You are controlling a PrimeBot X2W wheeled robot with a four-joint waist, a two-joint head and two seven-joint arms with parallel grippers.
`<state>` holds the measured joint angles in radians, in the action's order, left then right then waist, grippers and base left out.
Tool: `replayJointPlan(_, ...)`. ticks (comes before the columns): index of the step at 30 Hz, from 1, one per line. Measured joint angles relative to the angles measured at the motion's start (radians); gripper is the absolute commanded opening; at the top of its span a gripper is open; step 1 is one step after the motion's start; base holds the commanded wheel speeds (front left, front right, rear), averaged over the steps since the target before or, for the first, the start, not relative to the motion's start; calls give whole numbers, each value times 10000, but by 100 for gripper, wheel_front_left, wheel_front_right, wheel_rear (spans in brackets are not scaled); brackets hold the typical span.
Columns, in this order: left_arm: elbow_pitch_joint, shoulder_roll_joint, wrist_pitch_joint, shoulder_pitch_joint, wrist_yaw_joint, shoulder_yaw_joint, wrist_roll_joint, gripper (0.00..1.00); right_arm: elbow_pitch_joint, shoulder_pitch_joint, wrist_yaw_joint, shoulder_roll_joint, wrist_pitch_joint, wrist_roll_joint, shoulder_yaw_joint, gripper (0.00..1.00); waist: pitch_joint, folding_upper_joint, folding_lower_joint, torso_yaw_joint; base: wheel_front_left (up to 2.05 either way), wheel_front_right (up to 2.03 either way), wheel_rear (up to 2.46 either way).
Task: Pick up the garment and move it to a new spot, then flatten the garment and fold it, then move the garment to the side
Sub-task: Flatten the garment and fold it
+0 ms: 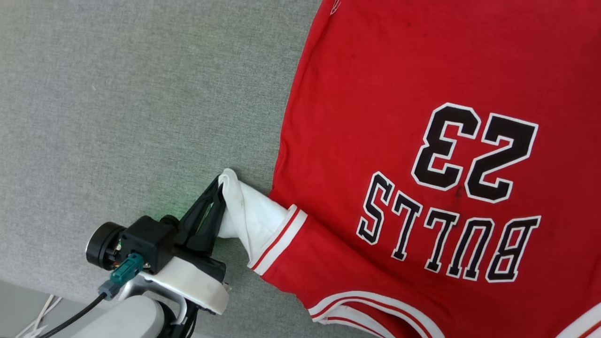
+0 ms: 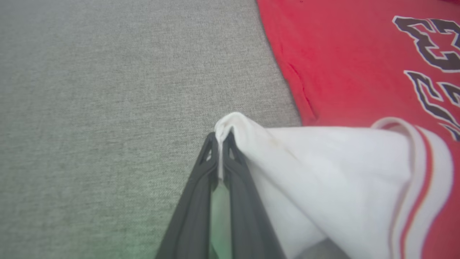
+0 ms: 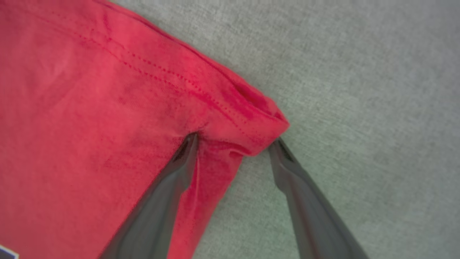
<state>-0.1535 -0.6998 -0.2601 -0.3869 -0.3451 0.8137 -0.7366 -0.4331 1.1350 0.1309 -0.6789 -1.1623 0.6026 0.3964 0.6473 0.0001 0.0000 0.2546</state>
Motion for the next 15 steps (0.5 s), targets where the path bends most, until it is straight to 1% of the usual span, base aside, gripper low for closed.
replayJointPlan(1, -6, 10, 2, -32, -23, 12, 23, 0, 8, -8, -2, -25, 56, 4, 33, 100, 37, 0, -1, 32, 0, 0, 0)
replayJointPlan(2, -10, 31, 2, -50, -27, 19, 23, 0, 10, -11, -2, -54, 123, 10, 46, 24, 55, 0, -1, 57, 0, 0, 0)
replayJointPlan(3, -6, 52, 4, -59, -65, 35, 23, 0, 13, -23, -2, -81, 230, 19, 88, 0, 43, 0, -1, 68, 0, 0, 0)
replayJointPlan(5, 25, 88, 17, -72, -71, 67, 23, 0, -44, -55, -2, -50, 462, 77, 128, 0, -56, 0, 0, 64, 0, 0, 0)
replayJointPlan(8, 125, 113, 29, -57, -75, 123, 19, 0, -56, -102, -2, -19, 861, 8, 487, 0, -341, 0, 1, 25, 0, 0, 0)
replayJointPlan(12, 230, 115, 29, 206, -171, 121, -94, 0, 134, -258, 2, -226, 1419, 278, 1104, 0, -930, 0, 1, -82, 0, 0, 0)
replayJointPlan(15, 280, 25, 29, 520, -291, 115, -169, 0, 510, -402, 2, -593, 1898, 677, 1582, 0, -1474, 0, 1, -208, 0, 0, 0)
